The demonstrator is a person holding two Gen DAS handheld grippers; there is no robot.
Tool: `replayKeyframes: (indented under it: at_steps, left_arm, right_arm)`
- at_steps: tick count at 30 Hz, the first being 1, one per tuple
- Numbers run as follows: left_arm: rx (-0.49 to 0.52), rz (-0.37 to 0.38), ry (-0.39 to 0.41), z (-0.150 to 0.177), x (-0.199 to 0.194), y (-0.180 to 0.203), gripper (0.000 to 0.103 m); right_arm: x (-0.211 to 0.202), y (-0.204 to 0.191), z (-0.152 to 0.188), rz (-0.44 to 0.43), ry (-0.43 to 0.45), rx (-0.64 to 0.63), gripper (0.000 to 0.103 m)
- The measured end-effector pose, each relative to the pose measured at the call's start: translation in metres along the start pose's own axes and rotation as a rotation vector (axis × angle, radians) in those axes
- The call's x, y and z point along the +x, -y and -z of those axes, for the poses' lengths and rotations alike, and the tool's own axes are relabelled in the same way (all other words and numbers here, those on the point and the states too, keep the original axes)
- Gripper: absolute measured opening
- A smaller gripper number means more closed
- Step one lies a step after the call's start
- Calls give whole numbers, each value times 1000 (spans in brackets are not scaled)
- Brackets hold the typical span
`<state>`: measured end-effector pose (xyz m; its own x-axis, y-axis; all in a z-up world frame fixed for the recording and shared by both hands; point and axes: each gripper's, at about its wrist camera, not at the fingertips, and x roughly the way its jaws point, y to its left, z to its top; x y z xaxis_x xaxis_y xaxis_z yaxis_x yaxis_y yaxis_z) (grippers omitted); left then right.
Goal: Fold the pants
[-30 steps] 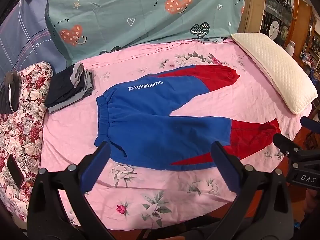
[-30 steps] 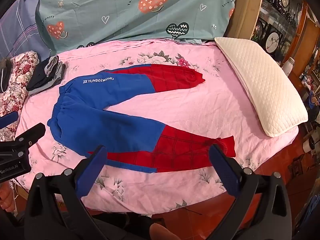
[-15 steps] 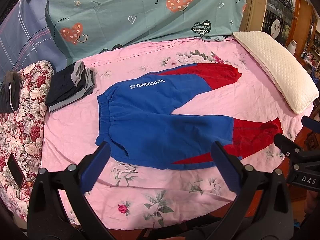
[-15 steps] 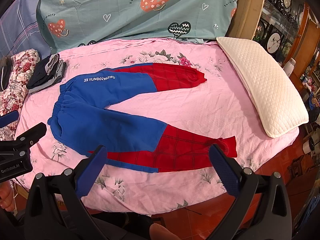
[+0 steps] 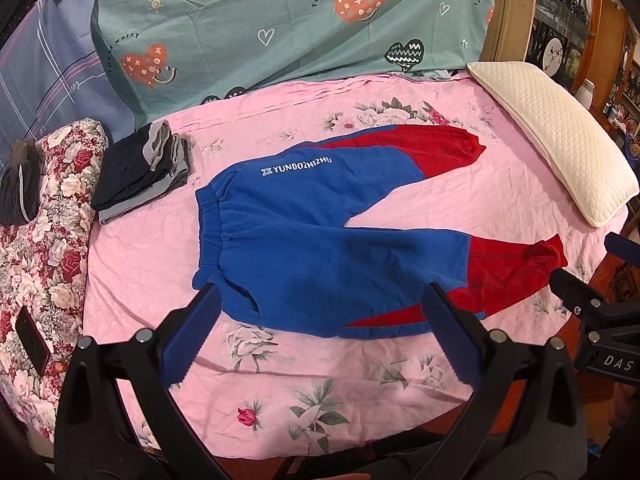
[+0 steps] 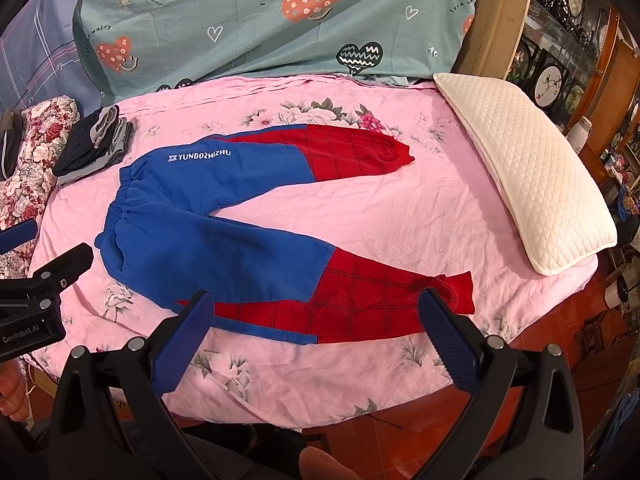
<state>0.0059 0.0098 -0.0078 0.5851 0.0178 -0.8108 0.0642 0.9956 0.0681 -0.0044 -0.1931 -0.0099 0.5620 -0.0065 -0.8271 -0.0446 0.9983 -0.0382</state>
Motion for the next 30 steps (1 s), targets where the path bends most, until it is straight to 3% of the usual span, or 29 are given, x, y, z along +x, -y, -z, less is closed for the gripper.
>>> replayKeyframes:
  at_steps: [30]
  left_arm:
    - [3, 2, -2, 1, 0, -1, 101]
  right_arm:
    - [2, -3, 1, 5, -6, -3, 102]
